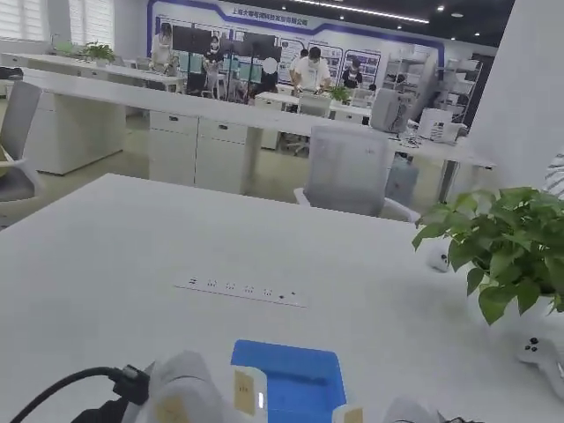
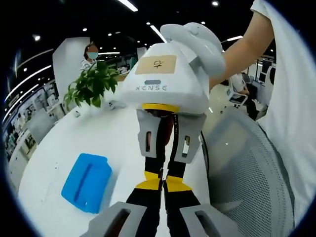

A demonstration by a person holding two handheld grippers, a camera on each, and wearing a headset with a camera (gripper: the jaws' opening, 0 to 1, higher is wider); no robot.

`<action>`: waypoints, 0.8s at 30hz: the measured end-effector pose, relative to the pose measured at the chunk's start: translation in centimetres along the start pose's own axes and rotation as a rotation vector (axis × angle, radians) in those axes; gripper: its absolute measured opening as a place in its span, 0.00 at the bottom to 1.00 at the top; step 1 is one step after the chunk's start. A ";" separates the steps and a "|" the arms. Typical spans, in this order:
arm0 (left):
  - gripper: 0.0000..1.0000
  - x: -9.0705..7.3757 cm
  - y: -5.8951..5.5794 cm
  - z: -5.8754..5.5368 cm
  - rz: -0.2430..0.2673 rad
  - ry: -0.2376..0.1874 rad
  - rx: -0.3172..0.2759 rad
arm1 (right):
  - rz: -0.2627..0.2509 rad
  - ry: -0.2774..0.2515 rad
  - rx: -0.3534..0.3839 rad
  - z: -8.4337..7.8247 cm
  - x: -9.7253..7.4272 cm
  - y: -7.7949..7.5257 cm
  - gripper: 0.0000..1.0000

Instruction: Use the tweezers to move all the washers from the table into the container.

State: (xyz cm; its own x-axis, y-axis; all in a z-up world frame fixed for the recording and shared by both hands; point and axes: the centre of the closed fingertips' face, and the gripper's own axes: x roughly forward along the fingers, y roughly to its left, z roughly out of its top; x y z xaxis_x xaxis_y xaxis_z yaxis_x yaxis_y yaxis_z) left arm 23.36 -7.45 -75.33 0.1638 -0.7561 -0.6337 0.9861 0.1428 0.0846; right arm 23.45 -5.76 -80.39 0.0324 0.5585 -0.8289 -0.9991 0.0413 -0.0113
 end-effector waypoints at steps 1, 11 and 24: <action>0.00 0.1 0.3 -0.5 0.015 0.019 0.023 | -0.010 0.010 0.008 -0.3 0.2 -0.2 0.02; 0.00 3.8 3.8 -6.1 0.076 0.173 0.095 | -0.146 0.125 -0.017 -3.2 3.8 -4.6 0.02; 0.00 5.0 6.0 -10.0 0.012 0.273 0.002 | -0.160 0.146 0.065 -3.6 6.0 -6.6 0.05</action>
State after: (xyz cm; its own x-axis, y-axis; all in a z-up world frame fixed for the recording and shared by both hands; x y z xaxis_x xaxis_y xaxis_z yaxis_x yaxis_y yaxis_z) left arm 29.86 -3.98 -85.69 0.1622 -0.5541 -0.8165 0.9844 0.1486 0.0947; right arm 30.17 -5.69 -87.31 0.1815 0.4151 -0.8915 -0.9774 0.1758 -0.1172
